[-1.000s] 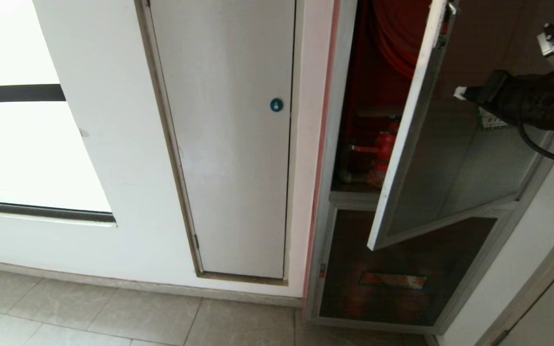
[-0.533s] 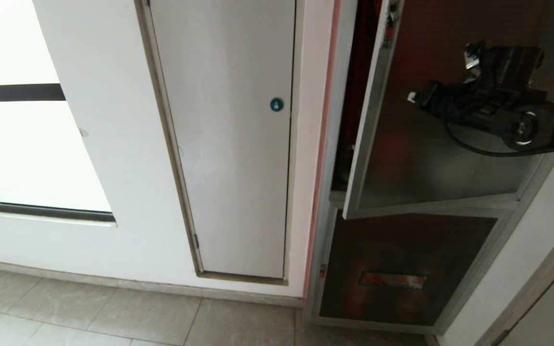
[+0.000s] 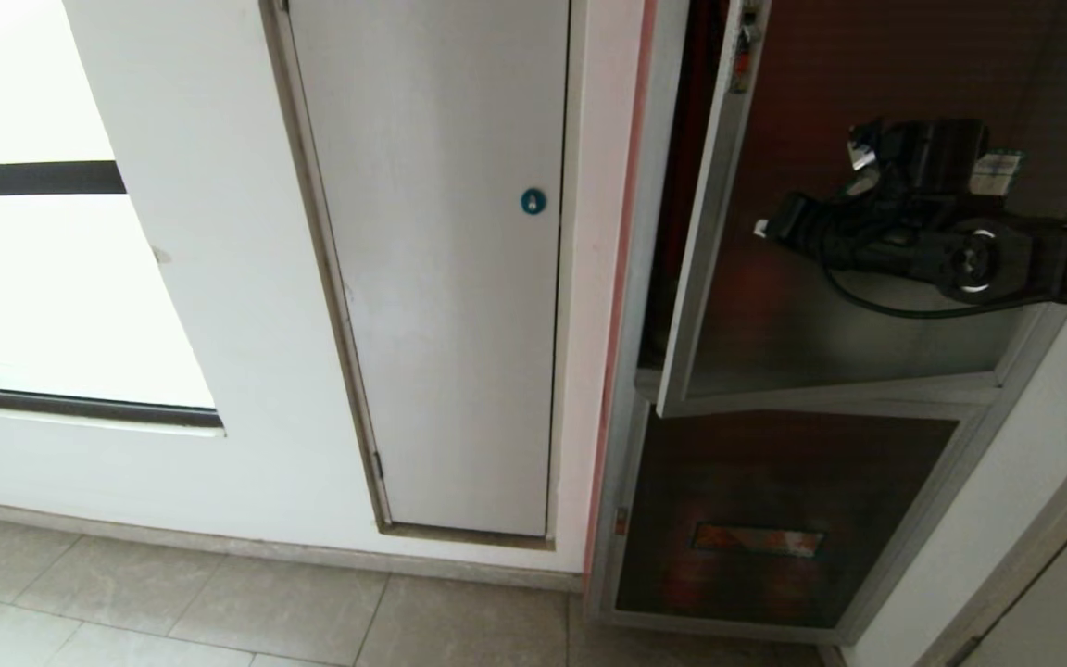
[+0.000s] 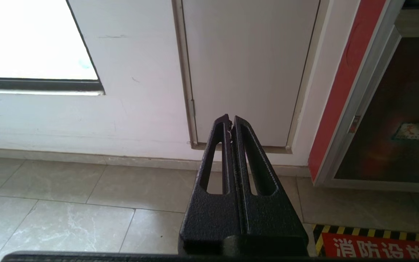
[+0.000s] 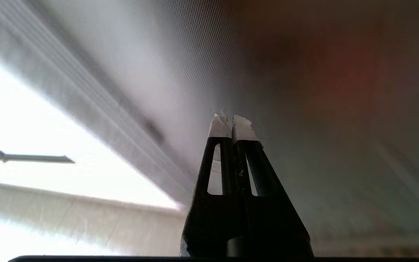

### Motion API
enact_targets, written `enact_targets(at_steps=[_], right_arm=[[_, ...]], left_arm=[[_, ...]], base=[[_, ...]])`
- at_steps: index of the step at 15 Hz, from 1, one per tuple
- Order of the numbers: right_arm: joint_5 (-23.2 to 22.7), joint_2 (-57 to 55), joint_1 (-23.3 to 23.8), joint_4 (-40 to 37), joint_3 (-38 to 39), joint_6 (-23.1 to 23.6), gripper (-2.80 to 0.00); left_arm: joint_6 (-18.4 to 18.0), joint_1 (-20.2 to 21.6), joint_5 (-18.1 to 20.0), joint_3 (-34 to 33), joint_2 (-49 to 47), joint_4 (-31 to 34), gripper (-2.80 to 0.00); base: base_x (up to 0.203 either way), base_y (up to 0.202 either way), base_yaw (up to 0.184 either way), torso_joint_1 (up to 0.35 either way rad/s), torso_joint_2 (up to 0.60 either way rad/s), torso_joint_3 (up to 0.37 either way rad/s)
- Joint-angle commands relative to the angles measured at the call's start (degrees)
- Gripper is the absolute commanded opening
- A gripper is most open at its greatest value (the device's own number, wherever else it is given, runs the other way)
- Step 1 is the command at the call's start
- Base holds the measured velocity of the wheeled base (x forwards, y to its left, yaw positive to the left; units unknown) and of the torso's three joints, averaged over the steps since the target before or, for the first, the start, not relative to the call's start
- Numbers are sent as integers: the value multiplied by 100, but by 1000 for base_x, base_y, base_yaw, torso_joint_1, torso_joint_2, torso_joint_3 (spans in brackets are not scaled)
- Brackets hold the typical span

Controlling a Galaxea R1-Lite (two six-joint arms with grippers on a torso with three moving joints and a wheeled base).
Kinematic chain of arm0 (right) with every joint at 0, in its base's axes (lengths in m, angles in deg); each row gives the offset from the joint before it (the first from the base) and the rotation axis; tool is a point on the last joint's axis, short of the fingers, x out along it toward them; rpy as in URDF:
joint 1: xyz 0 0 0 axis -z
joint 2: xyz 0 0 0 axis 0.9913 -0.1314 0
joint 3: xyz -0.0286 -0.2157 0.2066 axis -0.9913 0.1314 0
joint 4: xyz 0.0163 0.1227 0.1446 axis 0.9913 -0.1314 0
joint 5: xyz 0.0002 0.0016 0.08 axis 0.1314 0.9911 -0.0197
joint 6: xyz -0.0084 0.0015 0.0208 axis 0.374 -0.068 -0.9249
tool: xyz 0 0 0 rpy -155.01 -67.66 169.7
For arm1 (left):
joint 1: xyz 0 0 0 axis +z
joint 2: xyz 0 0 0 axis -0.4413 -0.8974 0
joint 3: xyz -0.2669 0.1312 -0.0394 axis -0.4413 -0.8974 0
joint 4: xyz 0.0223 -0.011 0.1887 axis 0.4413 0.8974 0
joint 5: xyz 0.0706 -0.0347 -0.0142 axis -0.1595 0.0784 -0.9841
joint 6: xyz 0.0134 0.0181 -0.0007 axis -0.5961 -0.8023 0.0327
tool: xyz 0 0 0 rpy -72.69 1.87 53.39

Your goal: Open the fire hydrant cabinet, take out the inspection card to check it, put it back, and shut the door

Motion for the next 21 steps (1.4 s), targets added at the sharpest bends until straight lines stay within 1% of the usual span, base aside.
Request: enact_targets(at_steps=[1,4,7,13,15,16,17,18,19,21], right_arm=[[-3,588,-50,-11,502,-17,-280],[4,1701,-139,-26,1814,6,-280],[8,3102,-214,-33,3018,106,-280],[29,6328,-250,-113,5020,710,-280],[198,7380,-248,-392,5472,959,-280],[434,7855,-244,-621,5662,1070,-280],[987,8194,-216,-852,5816,1160,-280],[1709,8452,-194,-1006,5973,1222,-280],[2047,8725,-179,-1086,6212,1258,-280],[2477,9248,-128,-1159,6561,1423,-280]], left_arm=[[-1,0,2,-1,4,1,-280],[-1,0,2,-1,4,2,-280],[-1,-6,2,-1,4,2,-280],[-1,0,2,-1,4,2,-280],[-1,0,2,-1,4,2,-280],[-1,-8,2,-1,4,2,-280],[-1,0,2,-1,4,2,-280],[-1,0,2,-1,4,0,-280],[-1,0,2,-1,4,2,-280],[-1,0,2,-1,4,2,-280]], base=[[0,0,0,0,0,0],[0,0,0,0,0,0],[0,0,0,0,0,0],[0,0,0,0,0,0],[0,0,0,0,0,0],[0,0,0,0,0,0],[0,0,0,0,0,0],[0,0,0,0,0,0],[0,0,0,0,0,0],[0,0,0,0,0,0]])
